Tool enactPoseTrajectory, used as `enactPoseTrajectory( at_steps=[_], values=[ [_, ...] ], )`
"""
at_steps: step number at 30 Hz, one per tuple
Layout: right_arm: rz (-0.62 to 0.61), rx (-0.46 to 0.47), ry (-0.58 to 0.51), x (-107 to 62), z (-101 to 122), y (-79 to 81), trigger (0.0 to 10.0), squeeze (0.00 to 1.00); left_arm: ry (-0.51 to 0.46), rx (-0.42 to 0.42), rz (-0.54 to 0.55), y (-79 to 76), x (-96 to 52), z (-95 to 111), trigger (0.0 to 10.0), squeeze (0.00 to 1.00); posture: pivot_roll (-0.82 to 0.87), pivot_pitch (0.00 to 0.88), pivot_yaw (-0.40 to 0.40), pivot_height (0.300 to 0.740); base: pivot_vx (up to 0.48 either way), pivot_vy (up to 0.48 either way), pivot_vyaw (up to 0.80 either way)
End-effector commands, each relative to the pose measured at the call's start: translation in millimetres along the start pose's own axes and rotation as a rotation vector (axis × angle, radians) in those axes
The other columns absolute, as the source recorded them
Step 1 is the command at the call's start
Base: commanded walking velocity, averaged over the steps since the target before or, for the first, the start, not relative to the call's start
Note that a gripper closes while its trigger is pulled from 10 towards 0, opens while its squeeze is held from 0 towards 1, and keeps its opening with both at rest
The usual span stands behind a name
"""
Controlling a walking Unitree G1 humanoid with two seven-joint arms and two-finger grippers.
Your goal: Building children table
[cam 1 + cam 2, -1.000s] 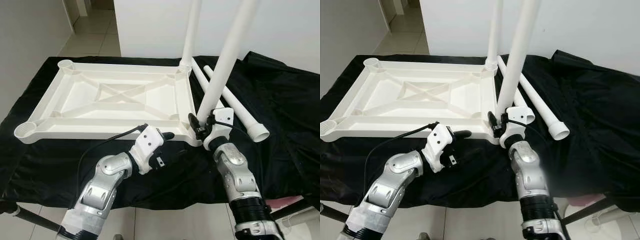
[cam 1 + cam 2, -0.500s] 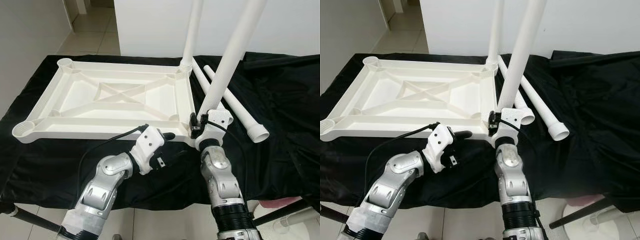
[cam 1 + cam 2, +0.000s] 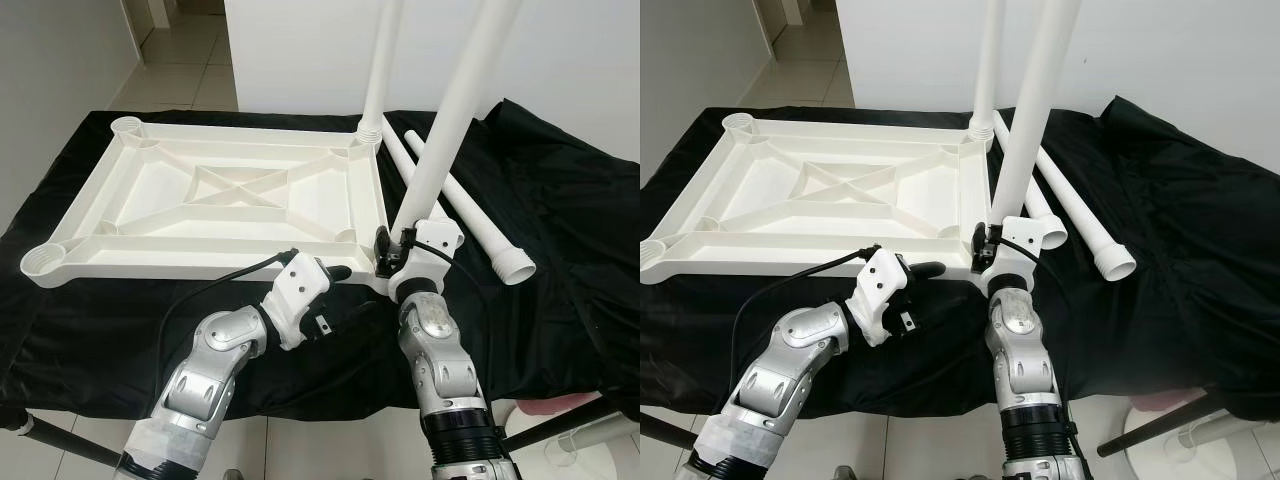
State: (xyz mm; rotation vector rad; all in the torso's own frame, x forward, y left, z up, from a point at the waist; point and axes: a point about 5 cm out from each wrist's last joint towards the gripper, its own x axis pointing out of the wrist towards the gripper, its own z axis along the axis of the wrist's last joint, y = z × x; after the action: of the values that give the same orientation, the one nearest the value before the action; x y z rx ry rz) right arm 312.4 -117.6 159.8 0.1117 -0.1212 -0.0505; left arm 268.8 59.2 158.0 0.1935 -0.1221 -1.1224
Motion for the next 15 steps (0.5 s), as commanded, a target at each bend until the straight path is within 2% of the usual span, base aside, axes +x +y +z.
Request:
enactPoseTrajectory(
  at_steps=[1, 3, 4, 5, 6, 8, 9, 11, 13, 15],
  values=[
    [0.009, -0.012, 0.018, -0.9, -2, -6.1, 10.0, 1.0, 0.021, -0.006, 0.058, 1.6, 0.3, -4, 10.0, 0.0, -0.05, 0.055, -0.033, 0.74, 0.0, 0.0, 0.0],
    [0.045, -0.032, 0.021, 0.7, -2, -7.4, 10.0, 1.0, 0.02, -0.006, 0.057, 1.7, 0.8, -4, 10.0, 0.0, -0.05, 0.054, -0.033, 0.74, 0.0, 0.0, 0.0],
    [0.096, -0.046, 0.025, 2.2, -2, -7.6, 10.0, 0.94, 0.019, -0.007, 0.057, 1.9, 1.4, -4, 10.0, 0.0, -0.05, 0.053, -0.033, 0.74, 0.0, 0.0, 0.0],
    [0.13, -0.054, 0.026, 3.1, -2, -7.5, 10.0, 0.94, 0.018, -0.007, 0.058, 2.1, 1.8, -4, 10.0, 0.0, -0.05, 0.053, -0.033, 0.74, 0.0, 0.0, 0.0],
    [0.164, -0.059, 0.026, 3.5, -2, -7.4, 10.0, 0.0, 0.017, -0.007, 0.057, 2.2, 2.1, -4, 10.0, 0.0, -0.05, 0.053, -0.033, 0.74, 0.0, 0.0, 0.0],
    [0.164, -0.059, 0.026, 3.5, -2, -7.4, 10.0, 0.0, 0.017, -0.007, 0.057, 2.2, 2.1, -4, 10.0, 0.0, -0.05, 0.053, -0.033, 0.74, 0.0, 0.0, 0.0],
    [0.234, -0.058, 0.032, 4.9, 0, -8.7, 10.0, 0.0, 0.016, -0.007, 0.056, 2.5, 2.5, -4, 10.0, 0.0, -0.05, 0.053, -0.028, 0.74, 0.0, 0.0, 0.0],
    [0.26, -0.063, 0.032, 5.8, 0, -9.8, 10.0, 0.0, 0.016, -0.006, 0.056, 2.7, 2.7, -3, 10.0, 0.0, -0.05, 0.052, -0.025, 0.74, 0.0, 0.0, 0.0],
    [0.37, -0.111, 0.015, 9.2, 4, -15.6, 10.0, 0.0, 0.015, -0.006, 0.053, 3.1, 2.9, -3, 10.0, 0.0, -0.06, 0.054, -0.021, 0.74, 0.0, 0.0, 0.0],
    [0.41, -0.134, 0.008, 10.3, 6, -17.5, 10.0, 0.0, 0.014, -0.006, 0.052, 3.4, 2.9, -3, 10.0, 0.0, -0.06, 0.054, -0.019, 0.74, 0.0, 0.0, 0.0]
  ],
)
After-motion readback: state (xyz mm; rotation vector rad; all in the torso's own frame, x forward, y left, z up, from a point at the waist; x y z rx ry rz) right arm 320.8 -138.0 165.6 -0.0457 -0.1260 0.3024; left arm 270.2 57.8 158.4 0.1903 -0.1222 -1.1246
